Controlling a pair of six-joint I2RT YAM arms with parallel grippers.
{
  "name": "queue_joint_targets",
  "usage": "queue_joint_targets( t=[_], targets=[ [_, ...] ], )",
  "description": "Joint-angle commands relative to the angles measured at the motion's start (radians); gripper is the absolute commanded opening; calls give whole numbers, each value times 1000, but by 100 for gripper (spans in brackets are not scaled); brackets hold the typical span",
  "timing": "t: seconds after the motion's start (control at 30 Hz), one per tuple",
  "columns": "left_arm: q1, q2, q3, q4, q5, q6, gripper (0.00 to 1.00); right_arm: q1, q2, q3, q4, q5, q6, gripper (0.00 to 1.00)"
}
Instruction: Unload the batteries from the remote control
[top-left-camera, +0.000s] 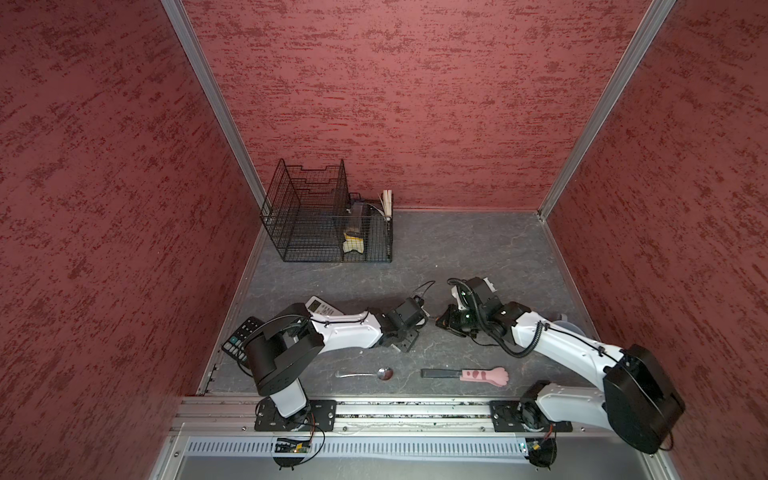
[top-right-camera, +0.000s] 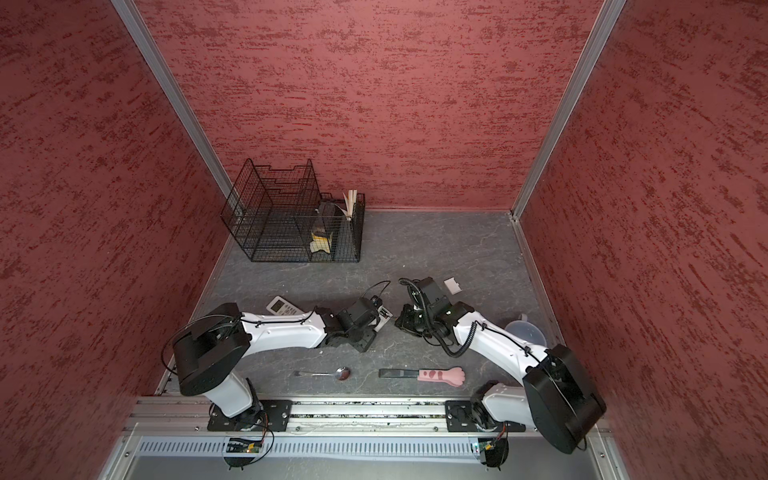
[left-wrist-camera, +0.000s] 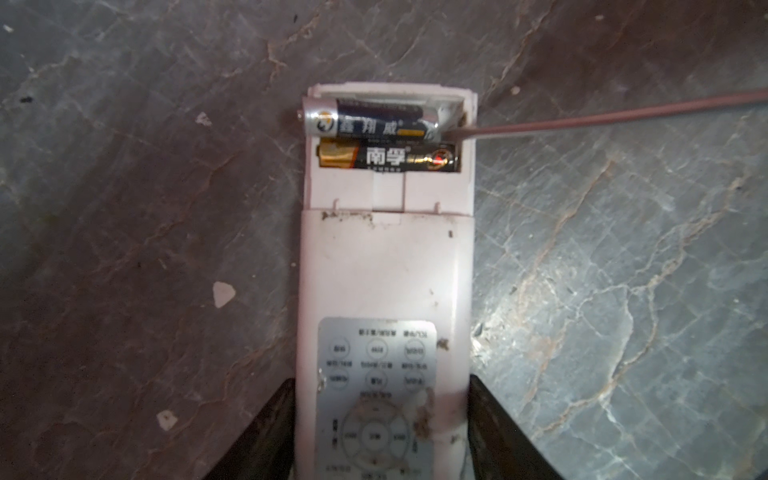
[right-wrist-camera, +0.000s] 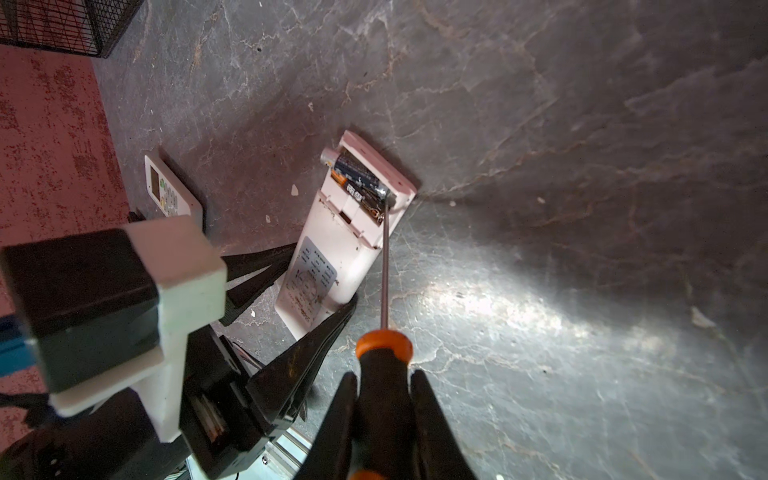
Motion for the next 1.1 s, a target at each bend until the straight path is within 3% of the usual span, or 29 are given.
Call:
queue_joint_targets(
  t=[0.0,0.63,0.83,1.07],
  targets=[
    [-1,43,-34,-50,33,3,61,2,16,-7,22,11,4,0],
    [-3,53,-45,-31,56,-4,60,1,150,182,100,-40,-97,0],
    [1,63,-21,-74,15,2,72,1,81,165,45,-2,-95,0],
    [3,50,0,-152,-38,-54,78,0,-18,139,-11,32,-96,0]
  ],
)
